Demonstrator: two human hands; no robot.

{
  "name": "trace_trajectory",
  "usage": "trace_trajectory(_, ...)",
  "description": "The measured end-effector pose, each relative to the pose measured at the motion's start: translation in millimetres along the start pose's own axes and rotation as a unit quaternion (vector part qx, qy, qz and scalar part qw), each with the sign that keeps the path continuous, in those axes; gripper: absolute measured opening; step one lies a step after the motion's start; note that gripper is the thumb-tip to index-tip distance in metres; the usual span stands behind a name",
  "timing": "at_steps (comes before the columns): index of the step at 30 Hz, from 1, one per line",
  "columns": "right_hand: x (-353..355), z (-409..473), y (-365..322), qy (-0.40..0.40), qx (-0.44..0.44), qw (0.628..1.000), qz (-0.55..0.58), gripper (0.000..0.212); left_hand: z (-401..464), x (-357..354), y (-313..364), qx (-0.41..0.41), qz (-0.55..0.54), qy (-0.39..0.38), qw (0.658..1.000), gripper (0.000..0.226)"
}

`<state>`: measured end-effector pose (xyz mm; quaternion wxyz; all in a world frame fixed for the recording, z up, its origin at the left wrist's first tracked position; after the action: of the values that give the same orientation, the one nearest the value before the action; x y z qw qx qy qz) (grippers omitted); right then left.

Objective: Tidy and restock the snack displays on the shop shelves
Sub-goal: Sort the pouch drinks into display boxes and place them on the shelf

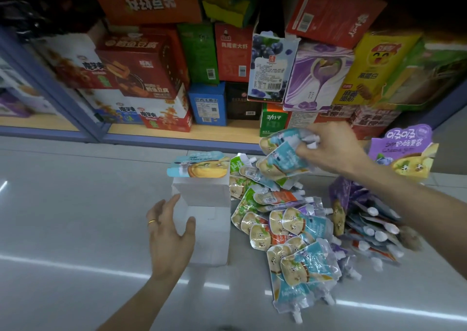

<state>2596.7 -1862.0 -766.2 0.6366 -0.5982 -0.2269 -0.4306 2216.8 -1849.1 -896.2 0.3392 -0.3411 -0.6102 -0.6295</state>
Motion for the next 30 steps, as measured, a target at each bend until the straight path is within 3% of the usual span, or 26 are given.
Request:
trace_trajectory(2, 16, -8, -43, -0.057, 0.025, 0.998, 0.015, 0.021, -8, 26, 21, -0.070, -0.016, 0.067, 0.995, 0.049)
trace_trajectory(3, 21, -14, -61, -0.082, 0.027, 0.996, 0.036, 0.021, -13, 35, 37, -0.118, -0.040, 0.068, 0.990, 0.057)
trace_trajectory(6, 8, -29, -104, -0.174, 0.012, 0.978, 0.116, 0.023, -31, 41, 91, -0.226, -0.142, -0.060, 0.962, 0.104)
trace_trajectory(8, -16, -34, -127, -0.221, 0.021, 0.965, 0.144, 0.027, -42, 36, 116, -0.237, -0.197, -0.151, 0.939, 0.124)
trace_trajectory(9, -29, -33, -137, -0.231, 0.034, 0.962, 0.142, 0.029, -42, 33, 117, -0.216, -0.223, -0.170, 0.935, 0.122)
trace_trajectory(11, -55, -27, -153, -0.222, 0.074, 0.966, 0.106, 0.032, -29, 31, 93, -0.157, -0.228, -0.127, 0.953, 0.096)
trace_trajectory(14, -98, -26, -165, -0.219, 0.090, 0.966, 0.103, 0.033, -5, 32, 33, -0.100, -0.029, -0.007, 0.995, 0.063)
trace_trajectory(16, -132, -36, -172, -0.236, 0.099, 0.962, 0.094, 0.040, 2, 27, 7, -0.100, 0.078, 0.039, 0.991, 0.060)
trace_trajectory(18, -165, -46, -181, -0.256, 0.126, 0.957, 0.052, 0.030, 2, 19, -4, -0.116, 0.143, 0.058, 0.981, 0.063)
trace_trajectory(21, -190, -41, -179, -0.241, 0.144, 0.960, -0.022, 0.011, 5, 2, -24, -0.100, 0.121, -0.015, 0.987, 0.086)
trace_trajectory(24, -207, -30, -168, -0.217, 0.157, 0.959, -0.094, 0.015, 6, -12, -31, -0.103, 0.007, -0.123, 0.987, 0.092)
trace_trajectory(27, -222, -26, -166, -0.222, 0.174, 0.953, -0.113, 0.017, 9, -12, -18, -0.133, 0.002, -0.106, 0.985, 0.086)
trace_trajectory(30, -233, -25, -168, -0.217, 0.192, 0.945, -0.155, 0.023, 16, -15, -11, -0.097, 0.071, -0.076, 0.990, 0.070)
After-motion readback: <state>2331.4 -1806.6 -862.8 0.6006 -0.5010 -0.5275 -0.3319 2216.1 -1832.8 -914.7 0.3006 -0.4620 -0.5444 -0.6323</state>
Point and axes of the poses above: each hand's wrist, its own z-axis towards the middle knuckle, its own x-axis out of the back of the hand, y = z × x, the point moved 10 cm from there along z, towards the middle knuckle, and after that the axes turned 15 degrees about z, right-handed, at the moved point
